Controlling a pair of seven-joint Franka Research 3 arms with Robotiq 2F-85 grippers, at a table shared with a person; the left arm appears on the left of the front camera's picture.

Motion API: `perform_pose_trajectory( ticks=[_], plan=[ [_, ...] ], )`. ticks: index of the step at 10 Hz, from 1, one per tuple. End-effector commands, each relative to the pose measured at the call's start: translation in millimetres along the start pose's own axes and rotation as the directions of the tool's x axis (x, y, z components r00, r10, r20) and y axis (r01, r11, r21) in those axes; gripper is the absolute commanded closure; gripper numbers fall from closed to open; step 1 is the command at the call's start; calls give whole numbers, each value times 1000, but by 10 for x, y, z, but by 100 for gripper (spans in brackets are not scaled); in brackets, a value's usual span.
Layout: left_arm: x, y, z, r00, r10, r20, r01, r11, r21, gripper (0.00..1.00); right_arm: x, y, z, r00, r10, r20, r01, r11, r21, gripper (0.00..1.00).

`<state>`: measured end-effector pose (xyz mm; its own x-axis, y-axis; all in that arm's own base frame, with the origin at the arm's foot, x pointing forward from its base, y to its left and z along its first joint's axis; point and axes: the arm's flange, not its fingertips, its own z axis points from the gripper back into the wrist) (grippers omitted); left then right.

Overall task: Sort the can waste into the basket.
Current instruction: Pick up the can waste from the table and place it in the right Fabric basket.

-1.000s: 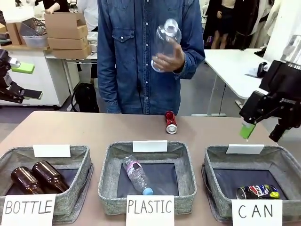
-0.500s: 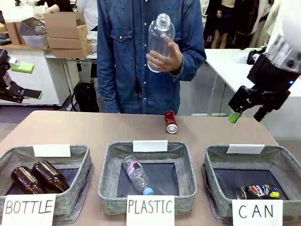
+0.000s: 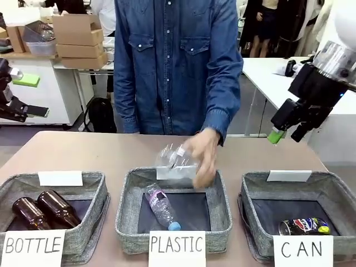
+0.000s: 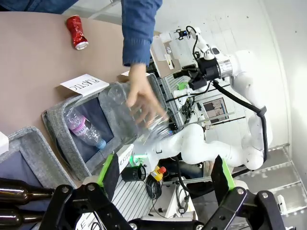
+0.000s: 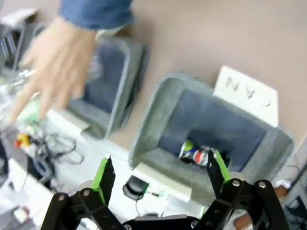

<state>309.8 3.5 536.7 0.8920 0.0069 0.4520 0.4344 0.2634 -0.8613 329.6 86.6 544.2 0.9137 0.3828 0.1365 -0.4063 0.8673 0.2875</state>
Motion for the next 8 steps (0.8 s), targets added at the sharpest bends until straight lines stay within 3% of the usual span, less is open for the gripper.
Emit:
perform_pose_trajectory(
  ticks=[1, 3, 5, 8],
  plan=[
    [-7, 2, 18, 1000, -17, -3, 17, 1000, -7, 0, -363, 4, 139, 999, -10, 52, 4, 993, 117, 0],
    [-7, 2, 18, 1000, -17, -3, 17, 1000, -7, 0, -640, 73, 106, 981, -50, 186, 38, 997, 67, 0],
    [-7, 2, 18, 1000, -17, -3, 17, 1000, -7, 0, -634, 91, 40, 976, -98, 192, 90, 995, 49, 0],
    [-7, 2, 18, 1000, -17, -3, 17, 1000, -7, 0, -361, -29, 10, 971, -131, 199, 125, 991, 43, 0]
  ],
)
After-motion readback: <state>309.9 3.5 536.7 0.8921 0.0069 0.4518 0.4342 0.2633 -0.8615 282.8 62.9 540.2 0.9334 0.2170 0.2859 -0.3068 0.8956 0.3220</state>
